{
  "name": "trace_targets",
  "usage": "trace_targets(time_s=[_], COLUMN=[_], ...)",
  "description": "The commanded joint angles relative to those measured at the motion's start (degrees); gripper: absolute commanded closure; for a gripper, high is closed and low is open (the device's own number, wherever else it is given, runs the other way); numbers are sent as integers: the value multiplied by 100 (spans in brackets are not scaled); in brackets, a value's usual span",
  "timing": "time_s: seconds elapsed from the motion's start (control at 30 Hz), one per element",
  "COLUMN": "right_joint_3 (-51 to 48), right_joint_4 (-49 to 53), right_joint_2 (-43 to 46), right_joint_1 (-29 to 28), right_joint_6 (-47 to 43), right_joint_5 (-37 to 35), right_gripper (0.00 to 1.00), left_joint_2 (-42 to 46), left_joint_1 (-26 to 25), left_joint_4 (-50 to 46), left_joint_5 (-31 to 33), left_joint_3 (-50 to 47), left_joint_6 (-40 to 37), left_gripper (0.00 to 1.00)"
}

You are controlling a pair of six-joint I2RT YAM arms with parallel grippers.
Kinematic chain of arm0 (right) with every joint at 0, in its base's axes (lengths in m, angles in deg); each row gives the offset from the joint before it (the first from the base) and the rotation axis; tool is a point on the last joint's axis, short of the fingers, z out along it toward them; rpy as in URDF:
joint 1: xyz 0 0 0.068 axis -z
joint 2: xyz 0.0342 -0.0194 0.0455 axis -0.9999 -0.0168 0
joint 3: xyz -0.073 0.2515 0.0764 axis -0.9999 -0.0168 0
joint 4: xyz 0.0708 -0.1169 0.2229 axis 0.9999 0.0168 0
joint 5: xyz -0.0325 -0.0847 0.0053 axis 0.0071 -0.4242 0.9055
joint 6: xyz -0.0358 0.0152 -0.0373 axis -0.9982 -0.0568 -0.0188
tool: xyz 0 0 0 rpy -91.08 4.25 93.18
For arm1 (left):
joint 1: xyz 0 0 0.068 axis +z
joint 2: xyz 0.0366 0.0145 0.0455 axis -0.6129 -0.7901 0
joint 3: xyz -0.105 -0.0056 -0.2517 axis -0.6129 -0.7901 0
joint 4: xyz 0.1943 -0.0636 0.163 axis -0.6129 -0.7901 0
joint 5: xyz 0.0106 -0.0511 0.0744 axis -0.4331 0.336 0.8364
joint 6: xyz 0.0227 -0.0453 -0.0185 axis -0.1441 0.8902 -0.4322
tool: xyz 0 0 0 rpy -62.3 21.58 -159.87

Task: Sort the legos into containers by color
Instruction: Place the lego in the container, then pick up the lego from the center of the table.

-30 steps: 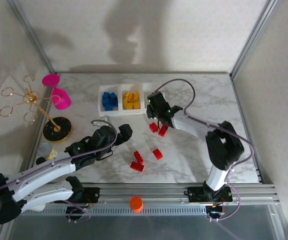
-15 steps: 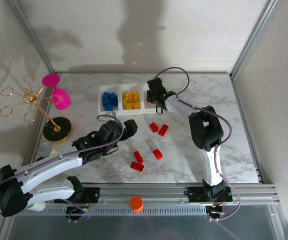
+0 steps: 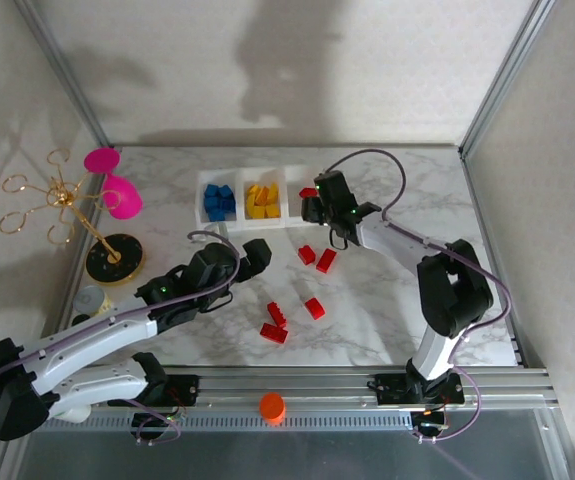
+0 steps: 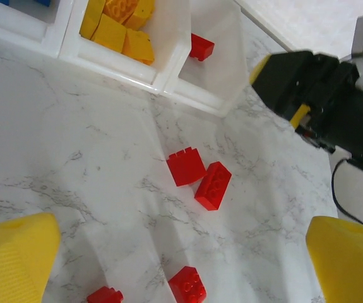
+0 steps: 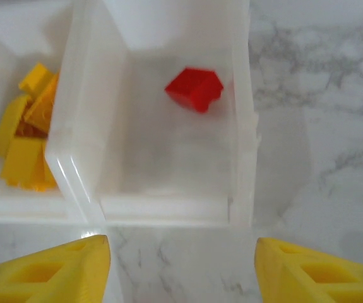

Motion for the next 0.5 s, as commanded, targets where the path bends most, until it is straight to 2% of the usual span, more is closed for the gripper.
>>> trace_targets(time_s=[0.0, 0.17, 0.47], right_joint_3=[-446, -778, -588], right_joint_4=[14, 26, 1], right_joint_2=[203, 173, -281], right_joint_1=[-97, -418, -698], right_joint_6=[-100, -66, -72], right_joint_5=[71, 13, -135], right_gripper=[36, 33, 34], left_joint_2=[198, 405, 643], left_joint_1=[-48, -53, -53], left_joint_4=[-217, -218, -347], left_joint_5=[97, 177, 351], left_joint_3=[-217, -475, -658], left_joint_6=[53, 253, 451], left_gripper=[0, 0, 0])
